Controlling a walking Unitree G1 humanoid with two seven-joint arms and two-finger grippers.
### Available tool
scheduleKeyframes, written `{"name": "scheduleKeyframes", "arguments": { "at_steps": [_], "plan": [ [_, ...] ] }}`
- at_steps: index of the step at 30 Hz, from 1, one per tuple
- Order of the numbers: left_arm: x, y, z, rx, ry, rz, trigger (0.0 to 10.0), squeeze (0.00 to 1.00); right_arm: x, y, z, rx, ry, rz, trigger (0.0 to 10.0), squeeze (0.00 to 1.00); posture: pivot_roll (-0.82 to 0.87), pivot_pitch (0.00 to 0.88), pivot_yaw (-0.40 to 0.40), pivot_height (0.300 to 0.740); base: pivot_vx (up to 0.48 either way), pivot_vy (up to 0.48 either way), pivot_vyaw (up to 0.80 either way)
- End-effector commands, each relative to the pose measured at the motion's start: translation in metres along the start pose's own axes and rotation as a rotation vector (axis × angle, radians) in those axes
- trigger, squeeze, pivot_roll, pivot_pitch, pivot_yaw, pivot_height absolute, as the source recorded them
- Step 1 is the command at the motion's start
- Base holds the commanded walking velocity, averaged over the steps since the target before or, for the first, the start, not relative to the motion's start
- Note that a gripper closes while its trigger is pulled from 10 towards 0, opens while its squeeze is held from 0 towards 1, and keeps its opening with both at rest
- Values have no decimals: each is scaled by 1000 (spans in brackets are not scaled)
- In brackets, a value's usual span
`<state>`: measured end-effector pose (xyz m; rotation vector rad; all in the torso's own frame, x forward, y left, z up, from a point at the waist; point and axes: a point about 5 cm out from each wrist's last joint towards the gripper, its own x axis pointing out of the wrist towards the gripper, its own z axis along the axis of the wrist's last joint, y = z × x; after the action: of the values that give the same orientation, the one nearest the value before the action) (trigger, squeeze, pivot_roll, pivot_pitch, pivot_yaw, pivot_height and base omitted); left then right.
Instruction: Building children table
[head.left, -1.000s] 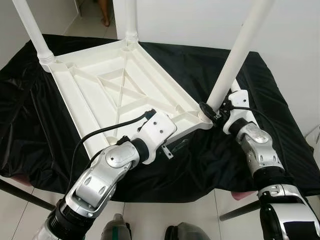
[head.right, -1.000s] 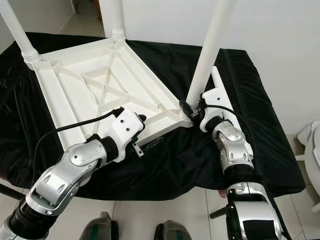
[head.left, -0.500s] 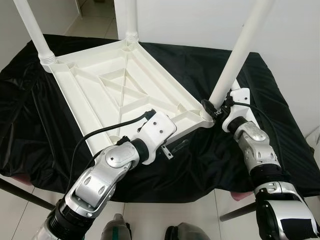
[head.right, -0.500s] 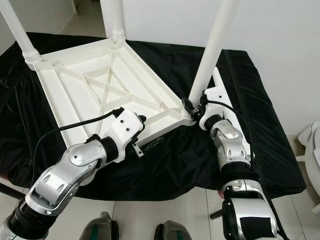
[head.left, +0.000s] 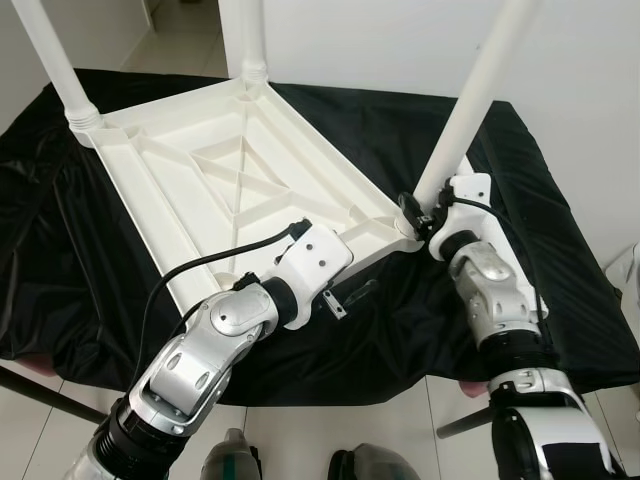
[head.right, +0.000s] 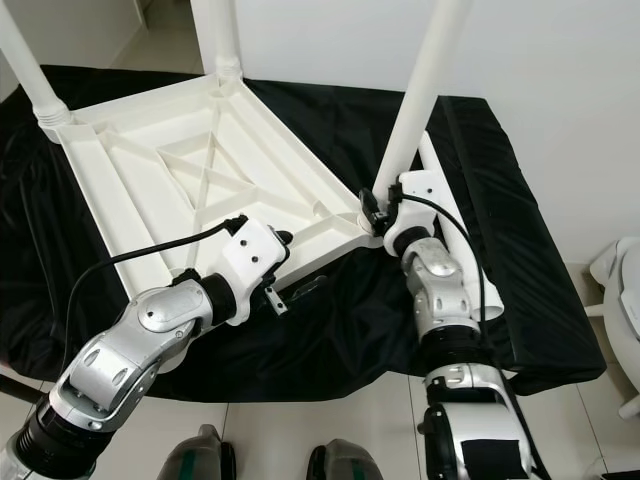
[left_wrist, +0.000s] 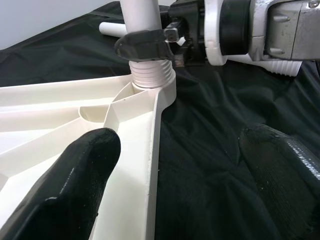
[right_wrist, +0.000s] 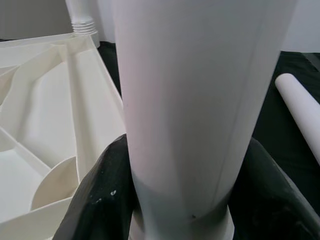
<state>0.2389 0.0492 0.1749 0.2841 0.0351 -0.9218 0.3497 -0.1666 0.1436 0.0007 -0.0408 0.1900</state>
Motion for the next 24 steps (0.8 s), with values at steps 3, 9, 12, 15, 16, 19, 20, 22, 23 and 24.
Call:
{"name": "scheduleKeyframes", "arguments": {
  "at_steps": [3,9,12,15,16,19,20,22,23,24],
  "plan": [
    [0,-5,2,7,-3,-49,10000,0,-3,8,-9,52,36,-113,10000,0,38,45,-22,740,0,0,0],
    [1,-5,2,3,-5,-42,10000,0,-6,15,-8,69,24,-313,10000,0,42,46,-29,740,0,0,0],
    [1,-4,2,4,-6,-39,10000,0,-10,16,-8,56,27,-433,10000,0,45,41,-35,740,0,0,0],
    [1,-4,2,4,-7,-39,10000,0,-11,18,-6,51,19,-460,10000,0,45,41,-35,740,0,0,0],
    [1,-4,2,4,-7,-39,10000,0,-11,18,-6,51,19,-460,10000,0,45,41,-35,740,0,0,0],
    [1,-5,2,3,-8,-39,10000,0,-14,19,0,55,-9,-534,10000,0,46,36,-39,740,0,0,0],
    [1,-5,3,3,-9,-39,10000,0,-16,21,2,58,-15,-553,10000,0,46,36,-39,740,0,0,0],
    [1,-5,2,3,-9,-39,10000,0,-17,22,3,56,-21,-564,10000,0,48,32,-43,740,0,0,0],
    [1,-5,3,4,-10,-39,10000,0,-17,23,2,57,-17,-564,10000,0,48,32,-43,740,0,0,0],
    [2,-5,2,4,-10,-39,10000,0,-17,23,1,57,-11,-562,10000,0,49,25,-46,740,0,0,0]
  ]
}}
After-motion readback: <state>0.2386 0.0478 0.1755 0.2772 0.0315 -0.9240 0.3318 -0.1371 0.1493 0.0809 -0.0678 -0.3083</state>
